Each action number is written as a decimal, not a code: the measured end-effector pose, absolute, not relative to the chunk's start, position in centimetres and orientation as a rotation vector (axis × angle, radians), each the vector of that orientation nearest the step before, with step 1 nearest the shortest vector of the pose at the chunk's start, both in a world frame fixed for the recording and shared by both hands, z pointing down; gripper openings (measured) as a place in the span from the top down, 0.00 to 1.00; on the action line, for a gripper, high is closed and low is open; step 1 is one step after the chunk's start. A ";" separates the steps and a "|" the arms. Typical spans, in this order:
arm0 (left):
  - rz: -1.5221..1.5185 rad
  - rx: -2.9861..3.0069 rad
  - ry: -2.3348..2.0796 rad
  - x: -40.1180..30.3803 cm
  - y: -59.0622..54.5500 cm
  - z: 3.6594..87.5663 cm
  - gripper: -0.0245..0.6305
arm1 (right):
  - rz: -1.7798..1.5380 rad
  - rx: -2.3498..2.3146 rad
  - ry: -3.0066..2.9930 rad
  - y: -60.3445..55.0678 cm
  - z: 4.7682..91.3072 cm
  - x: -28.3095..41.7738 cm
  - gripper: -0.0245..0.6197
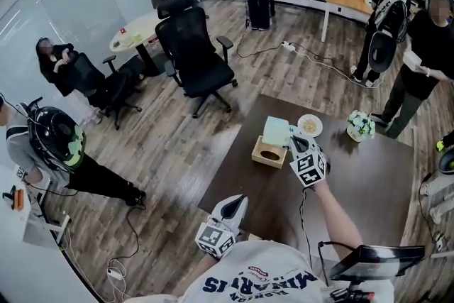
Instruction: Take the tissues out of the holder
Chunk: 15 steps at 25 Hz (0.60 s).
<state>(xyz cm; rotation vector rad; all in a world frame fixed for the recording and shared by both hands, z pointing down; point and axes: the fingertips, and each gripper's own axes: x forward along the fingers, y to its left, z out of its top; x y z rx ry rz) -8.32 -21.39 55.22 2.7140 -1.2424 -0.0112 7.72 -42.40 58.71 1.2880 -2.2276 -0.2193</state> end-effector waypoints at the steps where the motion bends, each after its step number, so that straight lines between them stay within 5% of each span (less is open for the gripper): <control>1: -0.011 2.712 -1.245 -8.4 -21.3 55.2 0.96 | -0.218 1.289 -2.228 -42.2 58.7 7.8 0.95; 15: 0.018 2.724 -1.202 -7.5 -21.9 55.6 0.96 | -0.089 1.366 -2.108 -39.4 64.0 15.3 0.95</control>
